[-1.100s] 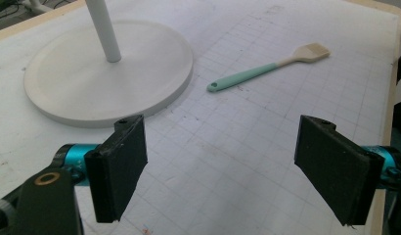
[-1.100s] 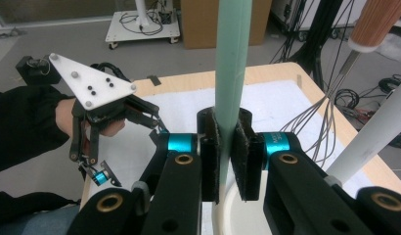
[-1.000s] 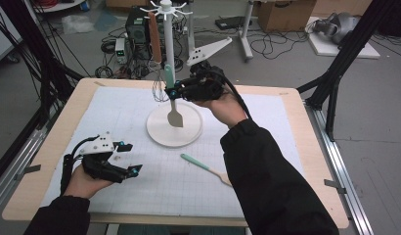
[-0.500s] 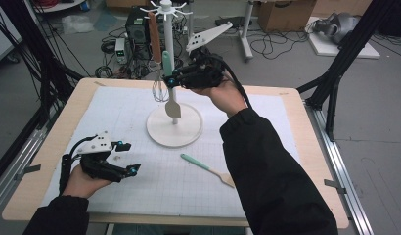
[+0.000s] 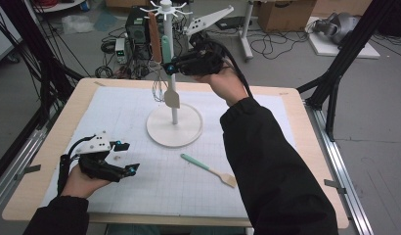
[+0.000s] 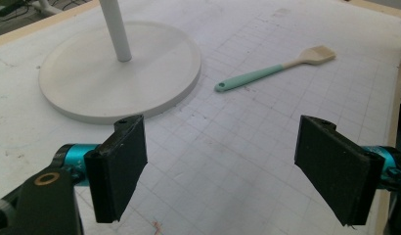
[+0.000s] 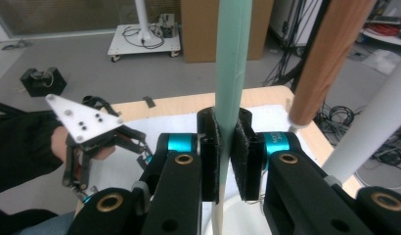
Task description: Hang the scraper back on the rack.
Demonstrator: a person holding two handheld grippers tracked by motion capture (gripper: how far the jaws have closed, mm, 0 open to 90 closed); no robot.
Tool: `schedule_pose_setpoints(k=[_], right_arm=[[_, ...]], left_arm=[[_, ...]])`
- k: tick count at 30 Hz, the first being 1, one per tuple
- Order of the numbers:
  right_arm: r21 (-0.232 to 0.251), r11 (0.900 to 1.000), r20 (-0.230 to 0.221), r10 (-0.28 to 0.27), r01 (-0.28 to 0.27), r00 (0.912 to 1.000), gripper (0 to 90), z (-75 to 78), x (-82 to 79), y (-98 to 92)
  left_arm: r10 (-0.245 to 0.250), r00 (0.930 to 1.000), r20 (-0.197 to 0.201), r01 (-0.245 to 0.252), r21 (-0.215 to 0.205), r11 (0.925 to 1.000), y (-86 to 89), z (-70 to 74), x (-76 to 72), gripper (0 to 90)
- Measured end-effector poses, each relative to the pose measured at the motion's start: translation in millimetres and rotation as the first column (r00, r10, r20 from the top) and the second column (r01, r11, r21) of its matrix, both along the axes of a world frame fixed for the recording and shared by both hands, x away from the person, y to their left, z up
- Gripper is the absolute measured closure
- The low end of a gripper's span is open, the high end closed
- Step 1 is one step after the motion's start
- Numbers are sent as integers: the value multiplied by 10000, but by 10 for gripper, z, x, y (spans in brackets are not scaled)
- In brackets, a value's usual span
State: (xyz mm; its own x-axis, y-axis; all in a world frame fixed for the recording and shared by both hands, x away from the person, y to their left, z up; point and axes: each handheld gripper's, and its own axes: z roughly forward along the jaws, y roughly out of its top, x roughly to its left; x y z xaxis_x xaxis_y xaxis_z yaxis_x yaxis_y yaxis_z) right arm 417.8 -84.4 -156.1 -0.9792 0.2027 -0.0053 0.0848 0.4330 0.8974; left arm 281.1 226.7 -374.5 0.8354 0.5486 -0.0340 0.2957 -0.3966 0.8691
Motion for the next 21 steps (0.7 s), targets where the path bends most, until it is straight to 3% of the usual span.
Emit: schedule_pose_setpoints(k=[15,21], right_arm=[[2,9995,-46,-322,322,9995,830,143,169,31],[35,9993,-308,-375,376,9988,830,175,231,52]], left_arm=[[-81,10000,-3,81,11,10000,-10,-4,-7,199],[-46,10000,31,46,-7,10000,3,4,-17,199]])
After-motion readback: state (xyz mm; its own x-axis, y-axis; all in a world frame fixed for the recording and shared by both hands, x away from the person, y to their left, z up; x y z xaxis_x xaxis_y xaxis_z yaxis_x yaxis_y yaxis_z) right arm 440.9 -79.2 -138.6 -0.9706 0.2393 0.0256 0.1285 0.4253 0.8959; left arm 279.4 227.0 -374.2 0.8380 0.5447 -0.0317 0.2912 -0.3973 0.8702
